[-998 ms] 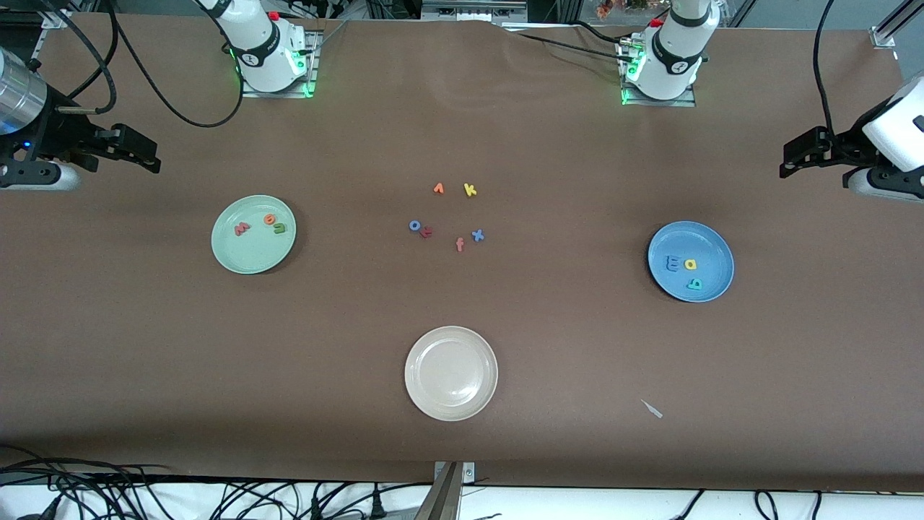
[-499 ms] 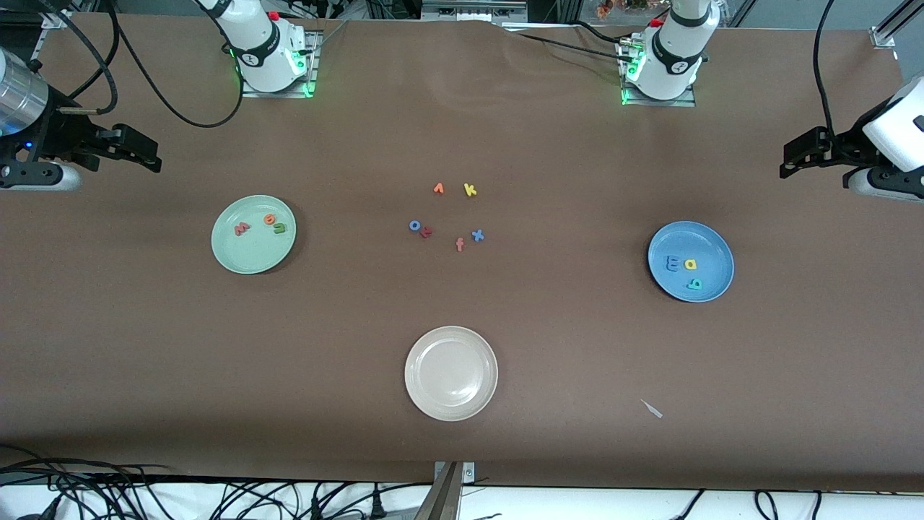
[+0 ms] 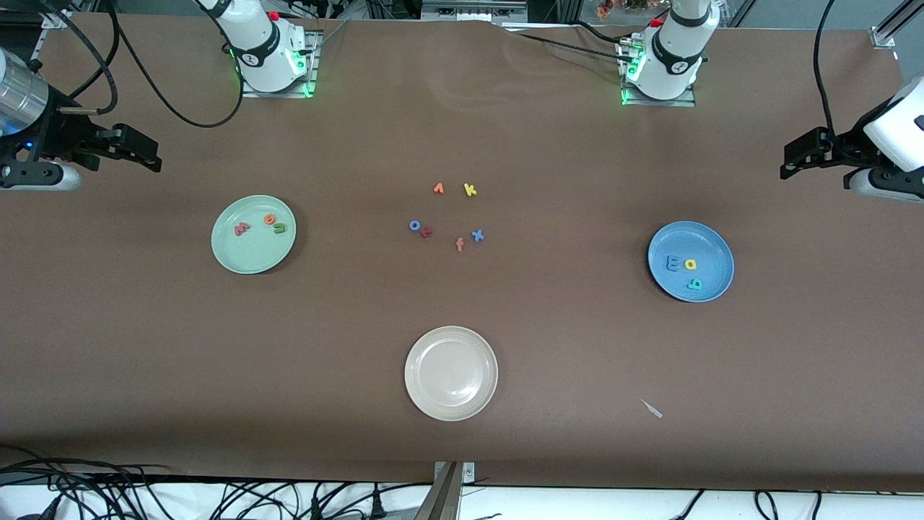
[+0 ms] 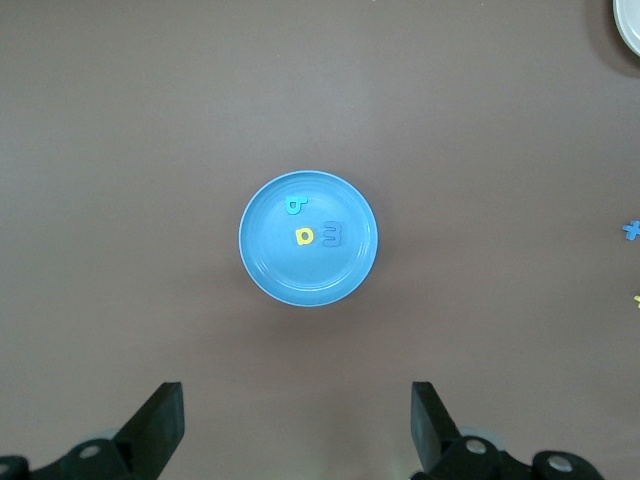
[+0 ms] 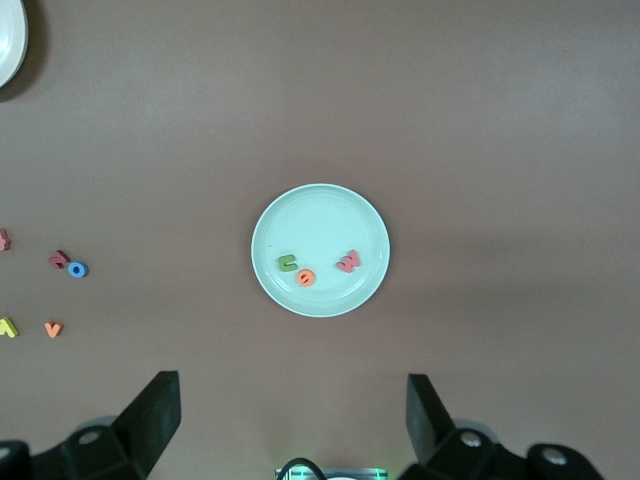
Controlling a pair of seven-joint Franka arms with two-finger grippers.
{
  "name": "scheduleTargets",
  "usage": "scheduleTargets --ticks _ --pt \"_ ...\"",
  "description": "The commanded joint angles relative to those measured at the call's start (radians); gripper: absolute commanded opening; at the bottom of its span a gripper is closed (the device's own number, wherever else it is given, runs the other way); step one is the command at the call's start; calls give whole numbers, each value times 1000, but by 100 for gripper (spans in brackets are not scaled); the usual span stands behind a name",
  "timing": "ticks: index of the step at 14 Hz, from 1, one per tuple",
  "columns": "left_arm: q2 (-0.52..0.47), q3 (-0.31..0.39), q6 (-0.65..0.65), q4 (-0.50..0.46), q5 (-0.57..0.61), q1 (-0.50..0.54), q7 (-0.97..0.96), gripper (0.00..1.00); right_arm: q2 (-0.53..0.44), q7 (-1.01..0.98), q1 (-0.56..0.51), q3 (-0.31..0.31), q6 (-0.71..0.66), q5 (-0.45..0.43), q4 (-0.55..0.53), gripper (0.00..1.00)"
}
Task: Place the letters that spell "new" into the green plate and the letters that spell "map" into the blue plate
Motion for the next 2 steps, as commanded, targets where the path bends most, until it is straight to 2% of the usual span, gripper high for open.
scheduleTargets --ticks 1,2 --pt "4 0 -2 18 -20 7 21 100 7 6 1 2 -21 15 22 100" --pt "4 0 -2 18 -20 7 21 100 7 6 1 0 -20 15 22 100"
